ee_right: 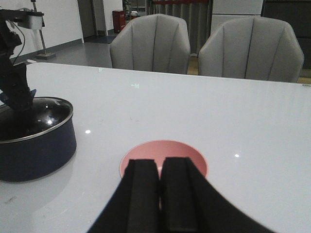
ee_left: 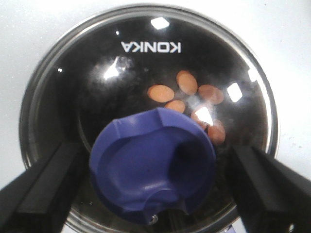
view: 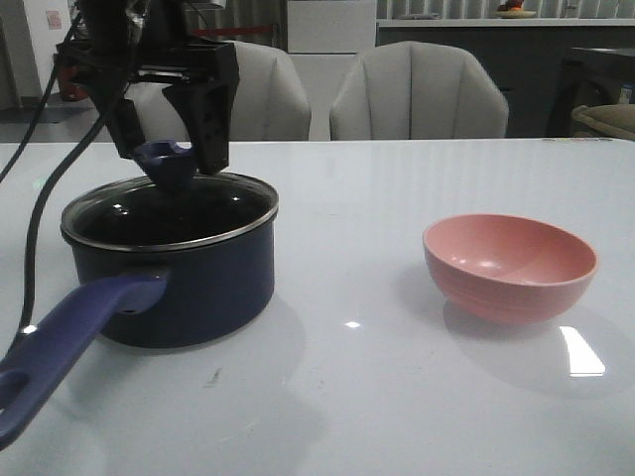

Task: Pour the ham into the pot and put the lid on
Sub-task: 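Lower the glass lid onto the pot rim with the left gripper, then release the lid knob and raise the left gripper away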

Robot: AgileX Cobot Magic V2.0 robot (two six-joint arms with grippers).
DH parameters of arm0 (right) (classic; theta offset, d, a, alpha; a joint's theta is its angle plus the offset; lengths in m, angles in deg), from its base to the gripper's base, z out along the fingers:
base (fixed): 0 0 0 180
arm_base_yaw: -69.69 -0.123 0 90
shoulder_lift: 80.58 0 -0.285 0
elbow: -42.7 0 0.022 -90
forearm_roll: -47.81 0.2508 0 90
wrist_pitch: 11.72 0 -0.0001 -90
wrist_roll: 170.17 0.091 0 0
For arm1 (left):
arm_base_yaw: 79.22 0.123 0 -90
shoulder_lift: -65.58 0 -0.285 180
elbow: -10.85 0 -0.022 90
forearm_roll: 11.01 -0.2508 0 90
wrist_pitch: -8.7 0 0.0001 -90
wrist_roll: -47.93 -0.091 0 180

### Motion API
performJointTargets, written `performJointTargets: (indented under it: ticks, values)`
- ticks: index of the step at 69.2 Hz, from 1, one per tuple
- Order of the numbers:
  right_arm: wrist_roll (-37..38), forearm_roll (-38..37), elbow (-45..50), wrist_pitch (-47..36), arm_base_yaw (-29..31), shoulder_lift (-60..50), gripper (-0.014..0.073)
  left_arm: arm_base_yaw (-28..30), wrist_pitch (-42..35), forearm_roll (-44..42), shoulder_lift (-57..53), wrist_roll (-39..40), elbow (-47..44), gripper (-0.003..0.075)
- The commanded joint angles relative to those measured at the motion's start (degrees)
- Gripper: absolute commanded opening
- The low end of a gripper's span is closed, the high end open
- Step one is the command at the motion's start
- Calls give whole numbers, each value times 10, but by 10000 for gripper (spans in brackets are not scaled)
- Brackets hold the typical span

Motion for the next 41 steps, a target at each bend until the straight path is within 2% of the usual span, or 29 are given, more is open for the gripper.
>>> performJointTargets:
  ticks: [1,20,41]
  values:
    - [-3,4,-18,-41,-1,5,161,-5,-6,9,-32,0,16,659]
    - [-3,4,-18,-41,-1,5,161,-5,-5,9,-42,0,34,659]
    - [-3,4,-18,-41,-1,5,161,3,-9,9,-144,0,2,659]
